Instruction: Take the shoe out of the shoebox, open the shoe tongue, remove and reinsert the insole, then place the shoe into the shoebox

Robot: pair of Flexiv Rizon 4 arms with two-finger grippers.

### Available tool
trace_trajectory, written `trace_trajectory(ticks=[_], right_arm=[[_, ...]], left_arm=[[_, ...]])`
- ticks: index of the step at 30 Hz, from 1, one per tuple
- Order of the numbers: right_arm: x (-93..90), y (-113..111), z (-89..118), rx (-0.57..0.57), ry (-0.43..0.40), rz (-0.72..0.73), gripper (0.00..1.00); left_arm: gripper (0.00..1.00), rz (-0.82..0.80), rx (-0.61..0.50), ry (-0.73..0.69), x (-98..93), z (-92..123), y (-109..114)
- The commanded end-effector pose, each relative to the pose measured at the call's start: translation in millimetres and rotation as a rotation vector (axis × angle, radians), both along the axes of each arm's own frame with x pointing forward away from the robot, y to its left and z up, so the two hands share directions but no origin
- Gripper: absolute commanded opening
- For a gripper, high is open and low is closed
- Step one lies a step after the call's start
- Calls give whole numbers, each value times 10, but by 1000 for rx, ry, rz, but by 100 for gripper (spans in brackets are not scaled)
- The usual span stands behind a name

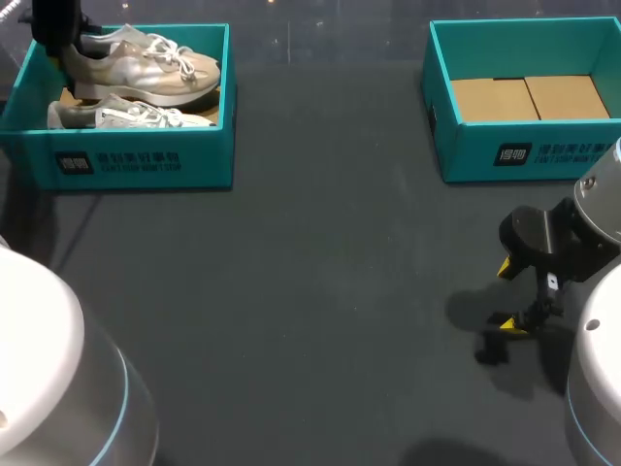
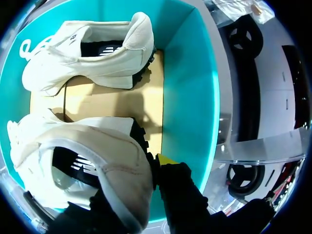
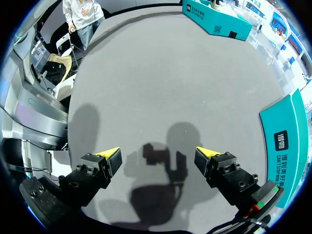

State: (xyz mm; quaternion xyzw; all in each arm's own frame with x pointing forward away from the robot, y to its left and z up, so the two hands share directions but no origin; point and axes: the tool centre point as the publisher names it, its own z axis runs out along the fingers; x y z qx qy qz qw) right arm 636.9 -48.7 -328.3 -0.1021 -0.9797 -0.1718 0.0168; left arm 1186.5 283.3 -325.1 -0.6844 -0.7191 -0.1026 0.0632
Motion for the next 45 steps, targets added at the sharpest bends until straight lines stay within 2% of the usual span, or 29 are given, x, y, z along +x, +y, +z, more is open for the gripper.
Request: trace_trajectory(ticks=[1,35,39,45], right_arm=[[-25,-7,4,-1,-4,-1,100],[-25,-7,4,-1,-4,-1,100],[-25,-7,4,-1,-4,-1,100],[-25,-7,4,-1,-4,-1,100]], left_arm=[[0,-5,-2,3,38,-53,9],[0,-33,-2,28,62,-414,-36],[14,-33,4,23,71,-458,-37],[16,-28,2,22,71,-496,-33]])
